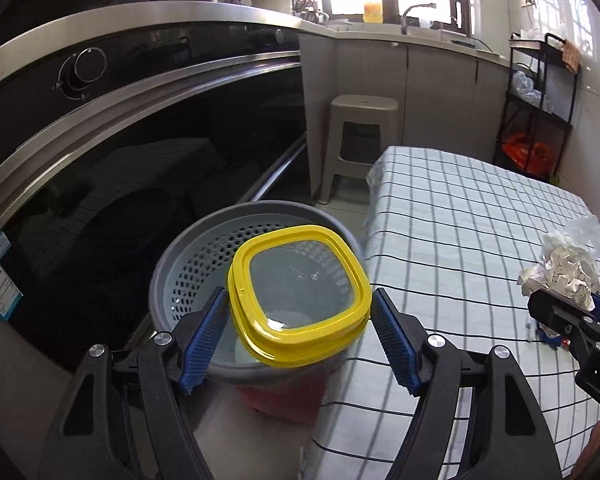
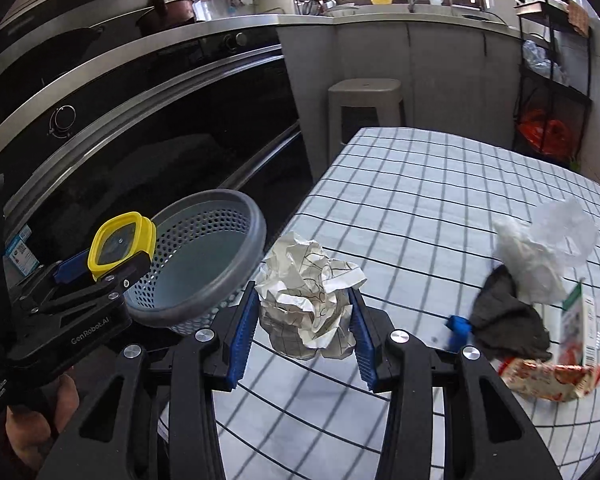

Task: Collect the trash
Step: 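Carry the crumpled paper and yellow lid ring with both grippers over the grey wastebasket, then open both grippers to drop the paper and lid ring into the wastebasket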

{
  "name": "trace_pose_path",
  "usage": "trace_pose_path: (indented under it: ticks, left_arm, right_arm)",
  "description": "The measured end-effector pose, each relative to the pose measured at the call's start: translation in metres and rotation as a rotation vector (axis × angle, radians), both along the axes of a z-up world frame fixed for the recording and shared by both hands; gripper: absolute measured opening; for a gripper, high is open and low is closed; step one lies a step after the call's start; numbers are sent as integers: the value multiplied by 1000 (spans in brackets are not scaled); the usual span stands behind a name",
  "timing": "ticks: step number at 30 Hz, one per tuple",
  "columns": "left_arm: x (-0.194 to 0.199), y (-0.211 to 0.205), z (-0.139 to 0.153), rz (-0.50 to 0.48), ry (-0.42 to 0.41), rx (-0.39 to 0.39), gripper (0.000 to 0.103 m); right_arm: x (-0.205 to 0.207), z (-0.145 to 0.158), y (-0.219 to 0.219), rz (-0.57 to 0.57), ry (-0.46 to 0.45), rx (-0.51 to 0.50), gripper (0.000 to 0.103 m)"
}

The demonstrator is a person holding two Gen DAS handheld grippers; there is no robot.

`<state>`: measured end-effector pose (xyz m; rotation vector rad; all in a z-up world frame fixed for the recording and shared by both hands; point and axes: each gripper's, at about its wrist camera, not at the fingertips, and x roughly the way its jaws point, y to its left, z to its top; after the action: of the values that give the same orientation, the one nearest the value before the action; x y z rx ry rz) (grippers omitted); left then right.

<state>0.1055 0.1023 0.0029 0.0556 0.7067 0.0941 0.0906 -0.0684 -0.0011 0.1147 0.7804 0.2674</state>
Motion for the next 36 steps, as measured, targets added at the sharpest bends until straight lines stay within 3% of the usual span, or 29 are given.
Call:
trace_pose_path:
  ticks: [5, 13, 22, 36]
  left_arm:
    - [27, 41, 0, 48, 3, -3, 70]
    - [67, 75, -14, 96, 33, 5, 70]
    - [87, 95, -38, 98, 105, -32, 70]
    - [97, 108, -61, 97, 188, -59, 71]
  right_arm:
    - [36, -2, 45, 73, 5, -6, 42]
    - [82, -10, 90, 137, 18, -3, 42]
    - [122, -32, 115, 164, 80, 13, 42]
    - [145, -59, 138, 208, 153, 18, 43]
